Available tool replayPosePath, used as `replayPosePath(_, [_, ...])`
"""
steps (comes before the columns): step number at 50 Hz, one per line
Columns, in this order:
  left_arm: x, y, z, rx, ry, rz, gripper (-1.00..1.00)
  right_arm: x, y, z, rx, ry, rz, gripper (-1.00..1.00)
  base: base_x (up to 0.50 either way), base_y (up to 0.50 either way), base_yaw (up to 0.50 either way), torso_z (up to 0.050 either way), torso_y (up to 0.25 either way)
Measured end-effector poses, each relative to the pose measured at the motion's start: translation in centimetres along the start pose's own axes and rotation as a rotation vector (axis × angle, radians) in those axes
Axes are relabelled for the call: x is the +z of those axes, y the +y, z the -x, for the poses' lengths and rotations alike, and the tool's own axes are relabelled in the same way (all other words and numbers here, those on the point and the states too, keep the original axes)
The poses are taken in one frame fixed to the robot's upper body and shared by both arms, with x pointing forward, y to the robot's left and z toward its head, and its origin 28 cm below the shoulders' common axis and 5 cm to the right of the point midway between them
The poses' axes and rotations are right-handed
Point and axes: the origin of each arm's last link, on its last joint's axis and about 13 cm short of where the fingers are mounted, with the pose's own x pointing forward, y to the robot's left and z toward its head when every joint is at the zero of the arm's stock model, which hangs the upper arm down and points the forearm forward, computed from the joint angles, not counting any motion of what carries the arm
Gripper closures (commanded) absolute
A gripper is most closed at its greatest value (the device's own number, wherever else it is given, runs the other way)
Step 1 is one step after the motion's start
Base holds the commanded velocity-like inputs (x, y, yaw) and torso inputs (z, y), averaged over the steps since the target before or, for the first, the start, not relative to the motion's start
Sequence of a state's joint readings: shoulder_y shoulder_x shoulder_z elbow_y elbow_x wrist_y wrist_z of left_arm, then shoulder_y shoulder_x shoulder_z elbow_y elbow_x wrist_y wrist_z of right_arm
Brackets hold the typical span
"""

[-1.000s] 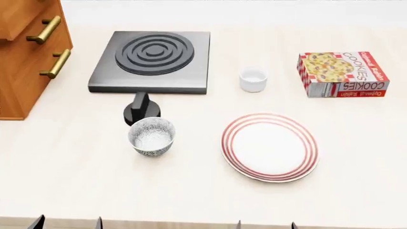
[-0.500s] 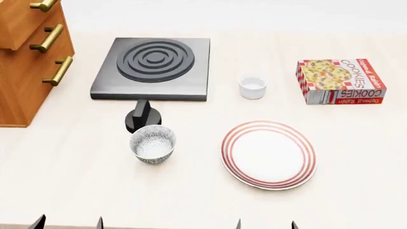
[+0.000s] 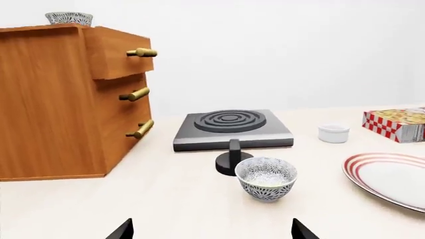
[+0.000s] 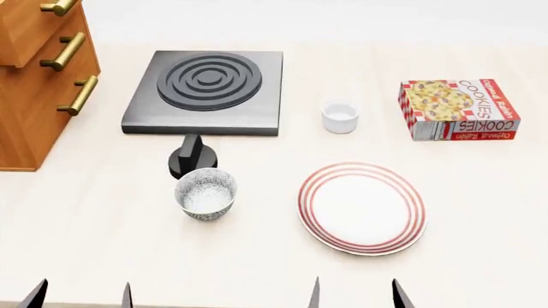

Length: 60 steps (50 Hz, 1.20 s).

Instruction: Pick the akita bowl on the wooden cabinet and place it on the plate.

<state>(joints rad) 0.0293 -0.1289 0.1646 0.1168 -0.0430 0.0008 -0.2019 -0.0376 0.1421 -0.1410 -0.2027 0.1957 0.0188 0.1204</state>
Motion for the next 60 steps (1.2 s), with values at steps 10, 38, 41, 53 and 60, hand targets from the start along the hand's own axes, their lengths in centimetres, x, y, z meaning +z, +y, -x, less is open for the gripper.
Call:
replayPosePath(10, [2.8, 0.2, 0.6, -0.005, -0.115, -0.022, -1.00, 3.6, 0.3, 0.8, 0.028, -0.128, -0.012, -1.00, 0.00, 0.00, 0.00, 0.000, 0.000])
replayPosePath(38, [8.5, 1.7, 1.9, 0.083, -0.303, -0.016, -1.00, 8.9, 1.4, 2.7, 0.047, -0.309, 0.012, -1.00, 0.00, 0.26, 0.00, 0.000, 0.000])
replayPosePath(41, [8.6, 1.8, 2.0, 0.089, -0.308, -0.015, -1.00, 9.1, 1.5, 2.8, 0.049, -0.316, 0.011, -1.00, 0.00, 0.50, 0.00, 0.000, 0.000])
replayPosePath(53, [8.9, 1.9, 2.1, 0.102, -0.317, -0.012, -1.00, 9.5, 1.6, 3.0, 0.055, -0.328, 0.012, -1.00, 0.00, 0.50, 0.00, 0.000, 0.000])
replayPosePath(60, [9.0, 1.8, 2.1, 0.104, -0.320, -0.012, -1.00, 9.5, 1.7, 3.0, 0.052, -0.330, 0.024, -1.00, 0.00, 0.50, 0.00, 0.000, 0.000])
